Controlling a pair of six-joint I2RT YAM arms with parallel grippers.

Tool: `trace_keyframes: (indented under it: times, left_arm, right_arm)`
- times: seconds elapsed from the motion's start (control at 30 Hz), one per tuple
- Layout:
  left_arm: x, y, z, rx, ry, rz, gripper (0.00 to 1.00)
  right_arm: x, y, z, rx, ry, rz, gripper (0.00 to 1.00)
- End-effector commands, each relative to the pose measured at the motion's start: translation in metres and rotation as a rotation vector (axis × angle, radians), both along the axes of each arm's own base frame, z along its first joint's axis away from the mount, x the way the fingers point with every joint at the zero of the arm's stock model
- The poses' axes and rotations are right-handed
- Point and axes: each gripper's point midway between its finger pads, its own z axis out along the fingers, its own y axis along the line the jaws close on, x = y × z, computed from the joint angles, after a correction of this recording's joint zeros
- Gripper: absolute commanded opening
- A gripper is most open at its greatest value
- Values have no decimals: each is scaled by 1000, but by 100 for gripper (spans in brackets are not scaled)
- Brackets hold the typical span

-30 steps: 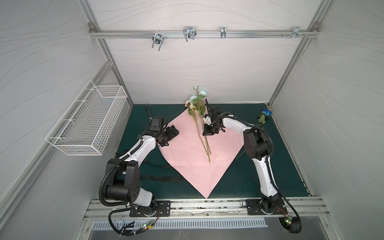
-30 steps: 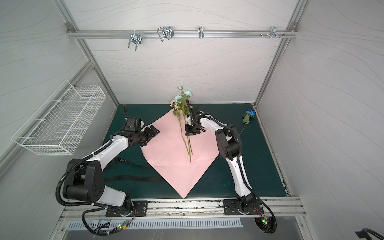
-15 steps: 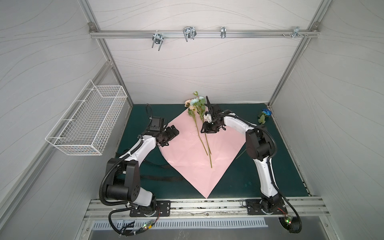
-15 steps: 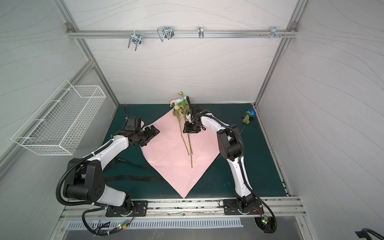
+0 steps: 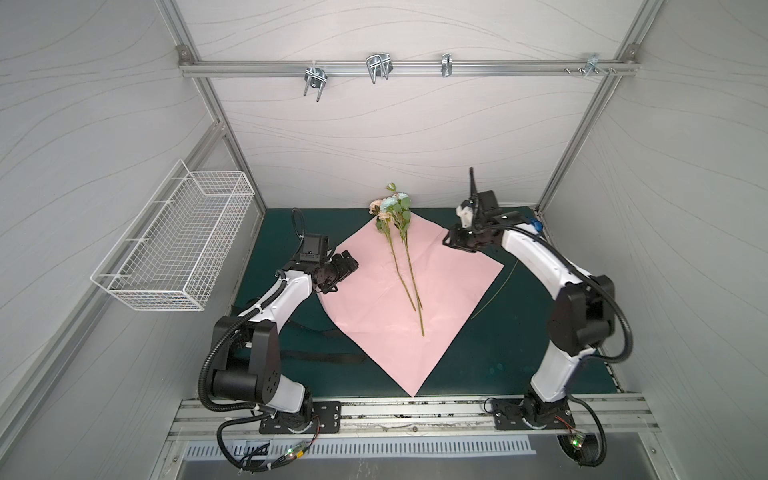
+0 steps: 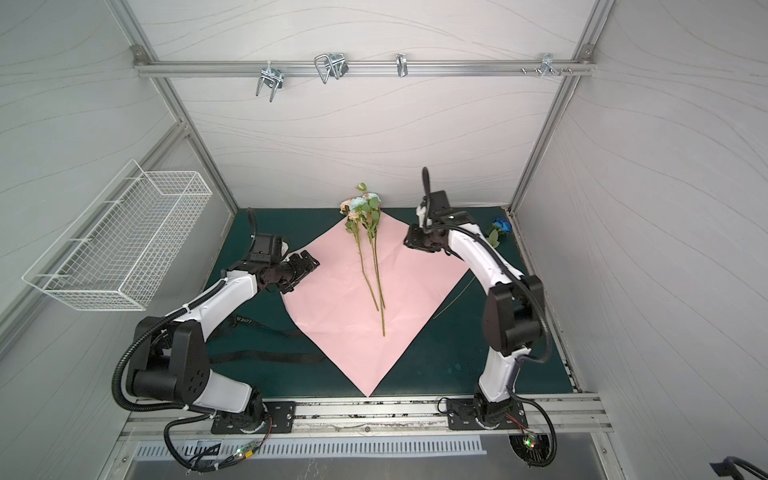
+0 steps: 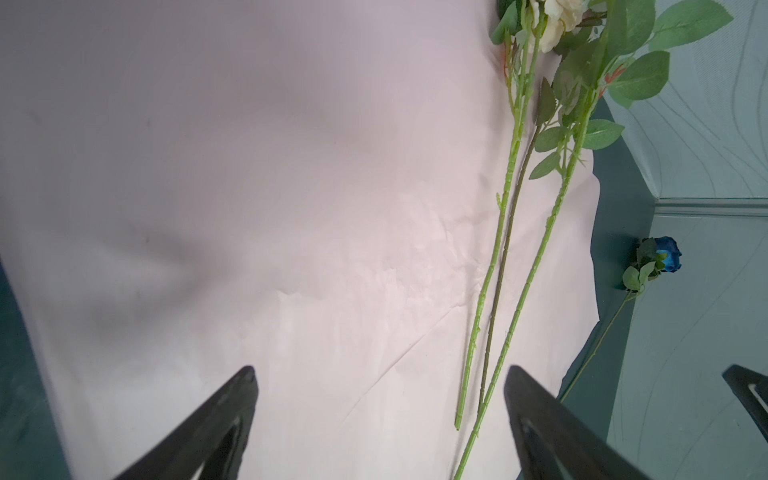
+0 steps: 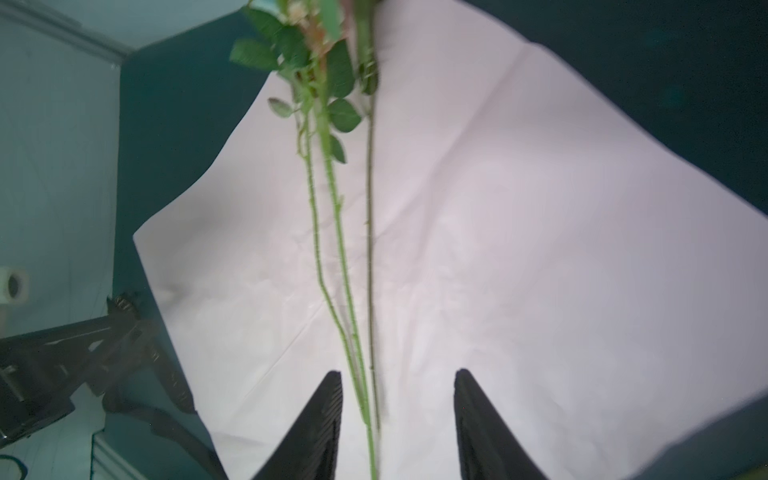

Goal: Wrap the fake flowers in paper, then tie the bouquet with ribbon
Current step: 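Open the right gripper, move it to the blue rose and grasp its stem, then carry the blue rose onto the paper and lay it on the other roses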

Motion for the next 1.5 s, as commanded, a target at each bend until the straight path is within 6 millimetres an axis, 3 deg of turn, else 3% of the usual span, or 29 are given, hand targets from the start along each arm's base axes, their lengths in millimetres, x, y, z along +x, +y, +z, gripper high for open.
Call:
trace_keyframes:
  times: [0.0,0.13,0.2,0.27,0.57,0.9,1.0,1.1,1.2,1.33,1.47]
  left_arm:
    - [13,-5,23,-9,-73,-19,93]
    - [14,-9,23,-23,-76,-27,93]
    - [14,-10,22,-23,-77,-29,93]
    - [14,-11,21,-25,-72,-29,93]
    - [16,-11,17,-18,-60,-34,93]
    - [19,-12,12,-17,-44,-39,93]
    - [20,-12,14,-15,-50,-38,93]
    - [20,-11,16,-11,-52,-34,93]
    - [20,-10,18,-7,-52,-34,93]
    - [19,-10,21,-4,-59,-32,93]
    - [20,-9,21,-4,-61,-30,93]
  right_arm:
    - [-16,-83,-18,-43,54,-248,44]
    - [-31,-167,-42,-50,102,-468,44]
    - [-30,-192,-57,-43,120,-520,44]
    - [-22,-204,-70,-48,130,-531,44]
    - [32,-220,-121,-114,205,-502,45]
    - [60,-226,-169,-158,293,-453,45]
    - [58,-228,-184,-164,339,-448,40]
    - [56,-230,-192,-170,361,-450,23]
    - [52,-239,-189,-201,366,-460,0]
    - [53,-253,-159,-262,314,-471,0]
    - [55,-251,-104,-276,214,-466,0]
